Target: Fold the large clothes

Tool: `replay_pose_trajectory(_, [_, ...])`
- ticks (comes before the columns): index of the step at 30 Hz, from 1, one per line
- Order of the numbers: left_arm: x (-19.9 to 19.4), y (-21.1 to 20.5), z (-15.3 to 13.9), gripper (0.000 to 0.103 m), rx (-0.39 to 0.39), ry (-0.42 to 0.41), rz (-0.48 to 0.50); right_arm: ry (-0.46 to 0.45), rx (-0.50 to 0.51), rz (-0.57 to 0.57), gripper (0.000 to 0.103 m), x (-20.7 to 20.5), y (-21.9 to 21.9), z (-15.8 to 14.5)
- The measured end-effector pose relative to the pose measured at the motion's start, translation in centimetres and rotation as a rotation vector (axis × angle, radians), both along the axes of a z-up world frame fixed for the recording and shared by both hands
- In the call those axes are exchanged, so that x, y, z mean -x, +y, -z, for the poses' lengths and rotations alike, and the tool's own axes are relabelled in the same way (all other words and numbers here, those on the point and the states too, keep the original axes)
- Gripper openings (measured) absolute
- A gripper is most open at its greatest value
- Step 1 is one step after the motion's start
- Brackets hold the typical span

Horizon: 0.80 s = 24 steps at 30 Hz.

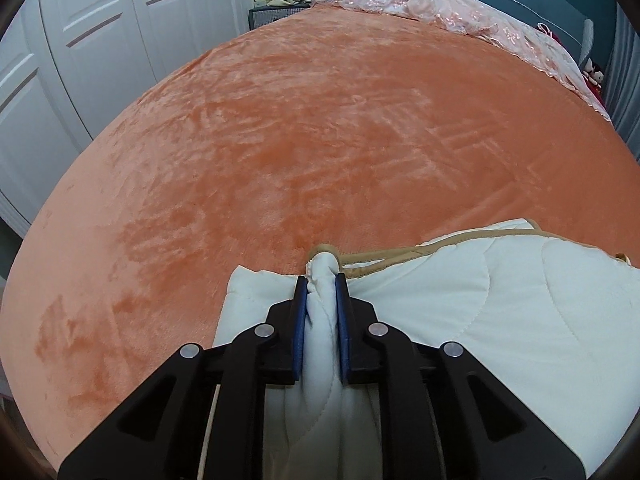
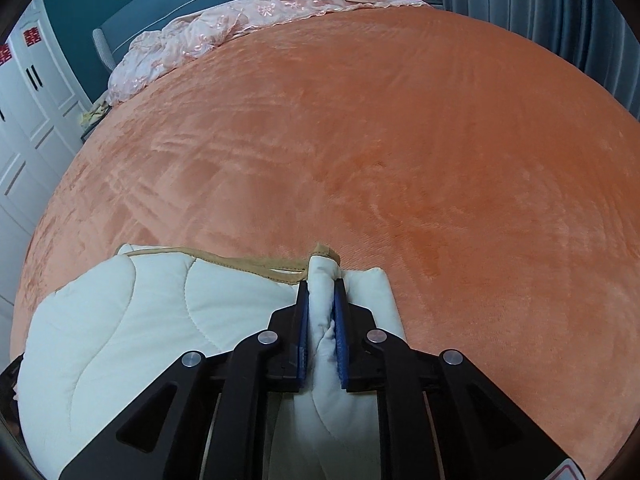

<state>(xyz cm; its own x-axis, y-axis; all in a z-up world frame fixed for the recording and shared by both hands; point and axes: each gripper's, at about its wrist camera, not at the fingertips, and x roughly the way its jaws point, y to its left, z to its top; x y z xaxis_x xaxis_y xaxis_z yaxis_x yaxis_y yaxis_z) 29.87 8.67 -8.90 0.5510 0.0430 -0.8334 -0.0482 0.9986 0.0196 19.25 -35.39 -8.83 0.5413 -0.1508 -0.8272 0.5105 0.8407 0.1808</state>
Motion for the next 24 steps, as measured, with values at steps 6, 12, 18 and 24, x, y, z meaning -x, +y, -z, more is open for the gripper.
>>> replay_pose_trajectory(6, [0.1,0.6,-0.7,0.031,0.004,-0.005,-0.029,-0.003,0.004,0.022,0.016,0.1,-0.5,-0.5])
replay_pose_trajectory(12, [1.6,4.5,-8.1,0.055,0.041,-0.122,-0.139,-0.126,0.055,0.171,0.038,3.4,-1.5,-7.3])
replay_pose_trajectory(18, [1.4,-2.0,-12.7,0.045,0.153,-0.125,0.067,-0.162,0.012,-0.164,0.014,0.0,7.6,-10.1])
replay_pose_trajectory(24, [1.2,-10.5,-7.7,0.034,0.201,0.040,0.216,-0.071,-0.036,-0.361,0.010,-3.8,15.4,-6.3])
